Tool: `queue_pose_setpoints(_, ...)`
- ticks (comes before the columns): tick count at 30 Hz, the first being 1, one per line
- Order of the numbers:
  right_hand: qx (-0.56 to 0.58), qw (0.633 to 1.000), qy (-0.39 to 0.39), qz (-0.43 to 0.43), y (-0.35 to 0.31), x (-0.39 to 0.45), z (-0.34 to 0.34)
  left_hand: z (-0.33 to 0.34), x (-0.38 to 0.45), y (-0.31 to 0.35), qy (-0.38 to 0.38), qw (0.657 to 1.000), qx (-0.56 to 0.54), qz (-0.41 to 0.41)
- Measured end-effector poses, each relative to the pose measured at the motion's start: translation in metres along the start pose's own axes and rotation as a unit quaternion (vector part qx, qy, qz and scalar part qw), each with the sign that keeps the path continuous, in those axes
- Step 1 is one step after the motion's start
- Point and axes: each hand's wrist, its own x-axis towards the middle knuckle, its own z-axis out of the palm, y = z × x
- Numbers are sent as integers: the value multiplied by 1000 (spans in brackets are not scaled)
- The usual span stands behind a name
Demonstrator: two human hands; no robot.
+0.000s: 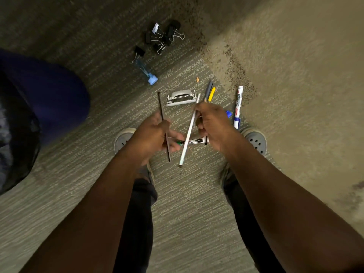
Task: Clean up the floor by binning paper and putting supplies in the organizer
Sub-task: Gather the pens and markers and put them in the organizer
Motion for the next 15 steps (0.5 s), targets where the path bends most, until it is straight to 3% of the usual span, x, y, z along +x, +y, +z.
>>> queue_pose_setpoints(3, -151, 978, 46, -134, -4, 2, -11, -8, 6, 1, 108, 991, 65, 44)
queue_pose_setpoints(7, -229, 948, 33, -220, 0, 5, -11, -14, 9, 7, 110, 992, 42, 54)
queue_pose_setpoints(11, -127, 984, 45, -114, 1, 14, -12, -11, 10, 17, -3, 984, -174, 27)
queue_pose_setpoints(13, -23, 998, 26, -47, 2, 14, -10, -8, 14, 18, -20, 980, -193, 41)
queue_pose_setpoints(15, 17, 999, 3, -33, 5, 13, -4, -2, 17, 18, 9, 991, -133, 20)
